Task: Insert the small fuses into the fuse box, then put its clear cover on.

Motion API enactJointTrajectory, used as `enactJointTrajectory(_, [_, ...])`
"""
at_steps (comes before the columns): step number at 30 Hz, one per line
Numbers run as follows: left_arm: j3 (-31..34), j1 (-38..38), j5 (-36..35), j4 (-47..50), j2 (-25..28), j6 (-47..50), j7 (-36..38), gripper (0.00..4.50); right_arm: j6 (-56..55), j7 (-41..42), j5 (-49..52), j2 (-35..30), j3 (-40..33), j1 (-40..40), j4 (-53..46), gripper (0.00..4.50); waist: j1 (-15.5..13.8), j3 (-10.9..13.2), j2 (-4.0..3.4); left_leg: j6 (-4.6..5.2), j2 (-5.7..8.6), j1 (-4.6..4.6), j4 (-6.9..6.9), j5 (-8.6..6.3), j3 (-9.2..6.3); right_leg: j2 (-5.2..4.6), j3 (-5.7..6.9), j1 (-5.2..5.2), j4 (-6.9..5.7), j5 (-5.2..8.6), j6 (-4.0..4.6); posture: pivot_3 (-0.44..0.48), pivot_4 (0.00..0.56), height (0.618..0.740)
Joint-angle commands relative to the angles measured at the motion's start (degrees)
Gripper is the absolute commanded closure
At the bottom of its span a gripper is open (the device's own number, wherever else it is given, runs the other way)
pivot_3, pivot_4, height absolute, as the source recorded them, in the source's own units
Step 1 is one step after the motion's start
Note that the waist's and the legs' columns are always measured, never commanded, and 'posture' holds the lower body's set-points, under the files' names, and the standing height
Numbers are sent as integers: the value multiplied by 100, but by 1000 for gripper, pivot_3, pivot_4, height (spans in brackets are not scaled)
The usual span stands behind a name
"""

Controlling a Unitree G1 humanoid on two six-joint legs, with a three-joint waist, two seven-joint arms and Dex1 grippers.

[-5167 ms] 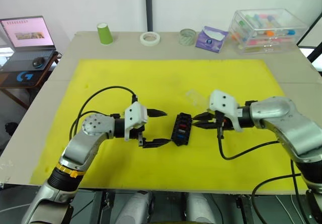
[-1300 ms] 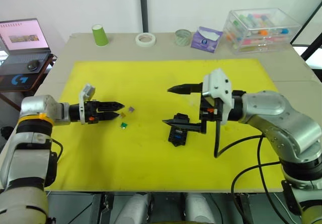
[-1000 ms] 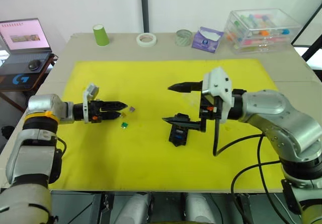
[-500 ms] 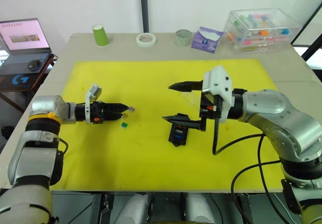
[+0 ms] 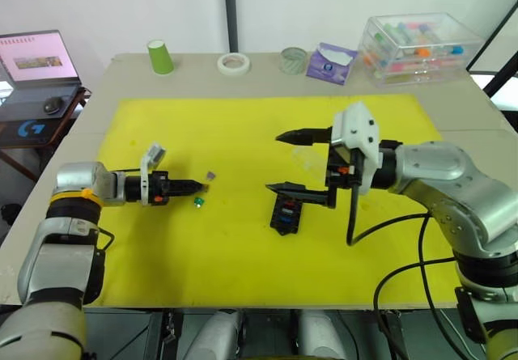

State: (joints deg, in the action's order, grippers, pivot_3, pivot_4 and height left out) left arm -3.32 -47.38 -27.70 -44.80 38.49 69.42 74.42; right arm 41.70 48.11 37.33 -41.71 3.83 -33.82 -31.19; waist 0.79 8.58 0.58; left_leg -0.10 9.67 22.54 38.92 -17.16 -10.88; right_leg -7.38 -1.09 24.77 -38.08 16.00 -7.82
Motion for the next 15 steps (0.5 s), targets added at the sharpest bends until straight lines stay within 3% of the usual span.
enactJointTrajectory(1, [143,117,-36,51,82,88,-36,4428,-42,69,53,-68,-176,-27,-51,0,-1,0,0,0,0,0,0,0,0,0,0,0,0,0,0,0,150,740])
enactJointTrajectory(6, [412,193,-288,588,269,220,46,4428,95,112,148,-92,-238,-60,-17,0,8,0,0,0,0,0,-1,0,0,0,0,2,0,0,0,0,150,740])
enactJointTrajectory(9, [1032,566,-917,2371,501,72,151,4428,538,160,436,-267,-365,-130,21,0,19,2,0,0,-3,9,-2,0,0,-6,-7,10,-1,0,0,0,150,740])
enactJointTrajectory(12, [1464,946,-1424,4085,407,-148,-100,4428,1056,101,705,-397,-392,-282,102,0,-2,2,-1,-1,-6,27,3,0,0,-8,-8,22,3,0,0,0,150,740])
enactJointTrajectory(15, [1429,1280,-1406,5221,153,-853,-389,4428,1423,104,996,-344,-340,-395,135,0,-31,2,-2,-1,-6,23,7,0,1,-12,-4,8,13,0,1,0,150,740])
